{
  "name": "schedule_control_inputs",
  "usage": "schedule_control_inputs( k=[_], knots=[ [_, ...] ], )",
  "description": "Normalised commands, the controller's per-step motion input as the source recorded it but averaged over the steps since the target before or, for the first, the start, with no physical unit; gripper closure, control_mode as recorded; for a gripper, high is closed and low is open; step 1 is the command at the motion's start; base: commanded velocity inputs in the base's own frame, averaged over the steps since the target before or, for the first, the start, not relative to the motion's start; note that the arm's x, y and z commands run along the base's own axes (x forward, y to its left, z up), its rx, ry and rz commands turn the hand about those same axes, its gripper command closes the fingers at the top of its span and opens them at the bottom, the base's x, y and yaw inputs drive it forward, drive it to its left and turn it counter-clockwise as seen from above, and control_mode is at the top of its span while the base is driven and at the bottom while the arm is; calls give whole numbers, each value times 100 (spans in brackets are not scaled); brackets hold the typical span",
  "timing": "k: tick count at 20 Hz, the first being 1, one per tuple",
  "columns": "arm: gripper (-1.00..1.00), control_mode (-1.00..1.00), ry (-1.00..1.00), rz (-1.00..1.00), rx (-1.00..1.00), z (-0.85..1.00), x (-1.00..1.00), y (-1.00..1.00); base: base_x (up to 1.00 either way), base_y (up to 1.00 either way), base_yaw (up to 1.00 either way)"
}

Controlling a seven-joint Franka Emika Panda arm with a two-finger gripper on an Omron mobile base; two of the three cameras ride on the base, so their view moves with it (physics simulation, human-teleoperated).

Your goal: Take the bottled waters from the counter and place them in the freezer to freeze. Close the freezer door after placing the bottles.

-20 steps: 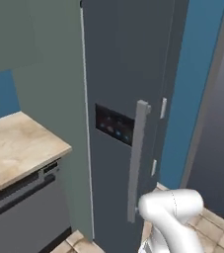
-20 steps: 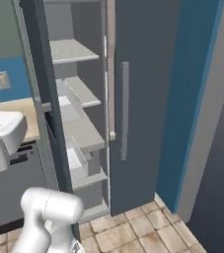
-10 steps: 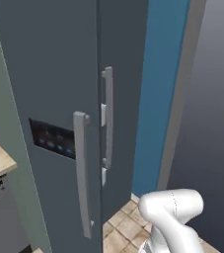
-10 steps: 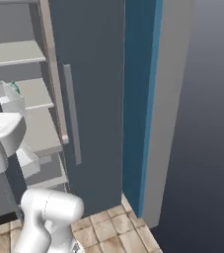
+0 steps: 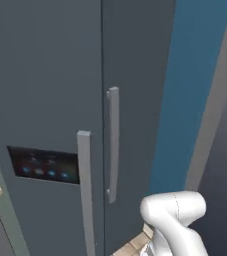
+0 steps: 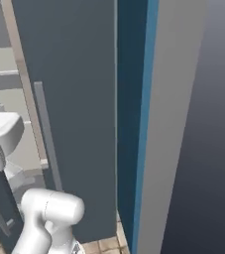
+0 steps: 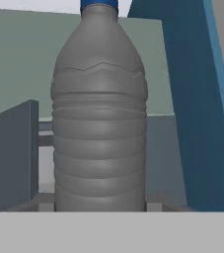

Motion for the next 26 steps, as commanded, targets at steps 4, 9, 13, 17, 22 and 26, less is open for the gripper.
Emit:
schedule_control_inputs(
  k=[4, 9, 13, 17, 22, 26],
  knots=[
    [100, 100, 0, 0, 0, 0, 0, 0, -74, 0, 49],
    [100, 100, 0, 0, 0, 0, 0, 0, -93, -77, 42],
    [100, 100, 0, 0, 0, 0, 0, 0, -38, -93, 36],
    [100, 100, 0, 0, 0, 0, 0, 0, 7, -61, 36],
    [100, 100, 0, 0, 0, 0, 0, 0, 46, -15, 30],
    [100, 100, 0, 0, 0, 0, 0, 0, 89, -16, 29]
  ],
)
